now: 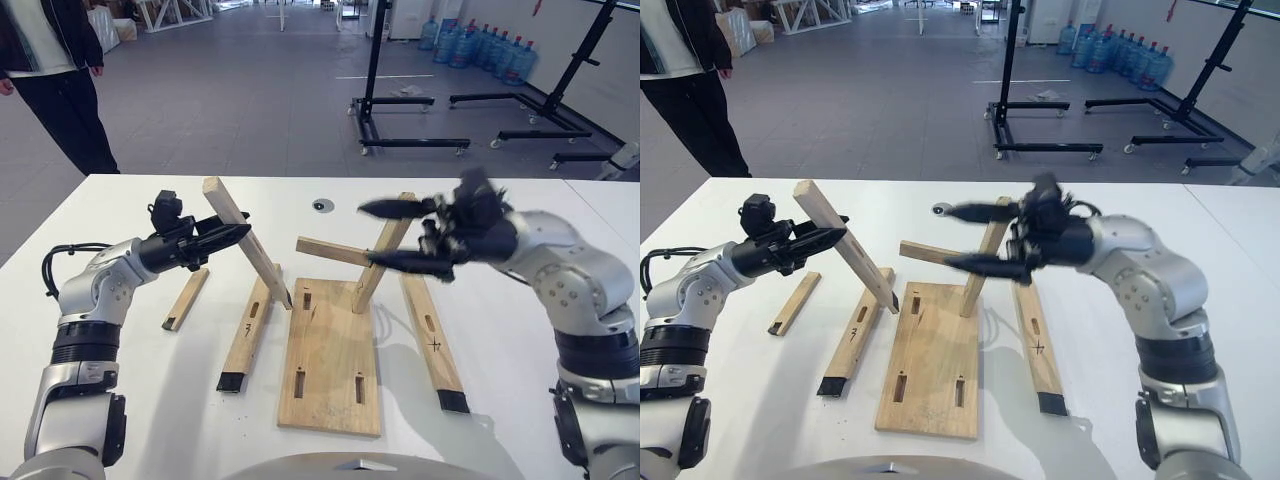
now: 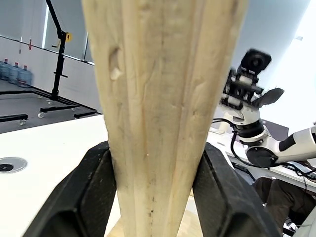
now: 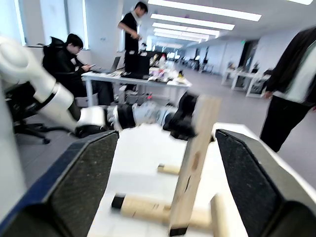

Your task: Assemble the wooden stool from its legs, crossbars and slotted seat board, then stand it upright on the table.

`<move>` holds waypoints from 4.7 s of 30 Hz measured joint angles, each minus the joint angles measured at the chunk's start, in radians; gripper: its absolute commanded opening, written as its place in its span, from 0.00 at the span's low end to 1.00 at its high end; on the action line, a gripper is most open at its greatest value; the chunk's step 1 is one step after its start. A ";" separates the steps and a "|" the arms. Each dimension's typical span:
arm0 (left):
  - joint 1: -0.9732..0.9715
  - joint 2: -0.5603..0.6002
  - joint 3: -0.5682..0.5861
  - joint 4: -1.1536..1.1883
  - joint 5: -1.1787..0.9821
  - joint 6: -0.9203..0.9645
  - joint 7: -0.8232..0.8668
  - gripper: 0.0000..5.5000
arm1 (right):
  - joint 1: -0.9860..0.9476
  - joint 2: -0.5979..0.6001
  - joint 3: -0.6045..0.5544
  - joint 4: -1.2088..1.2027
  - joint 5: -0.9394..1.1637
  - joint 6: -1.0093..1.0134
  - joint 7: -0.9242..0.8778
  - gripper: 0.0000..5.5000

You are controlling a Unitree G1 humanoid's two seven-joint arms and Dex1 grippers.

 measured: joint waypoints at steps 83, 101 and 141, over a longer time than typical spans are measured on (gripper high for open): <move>-0.485 0.093 -0.499 0.482 0.277 -0.237 -0.250 0.37 | 0.041 -0.006 0.127 0.179 -0.257 -0.174 0.049 0.66; -0.564 0.214 -0.781 0.378 0.208 -0.408 -0.251 0.37 | 0.064 -0.001 0.135 0.135 -0.241 -0.173 0.032 0.66; -0.719 0.329 -1.075 0.203 0.122 -0.220 -0.236 0.37 | 0.176 -0.005 0.162 -0.049 -0.156 -0.154 -0.060 0.66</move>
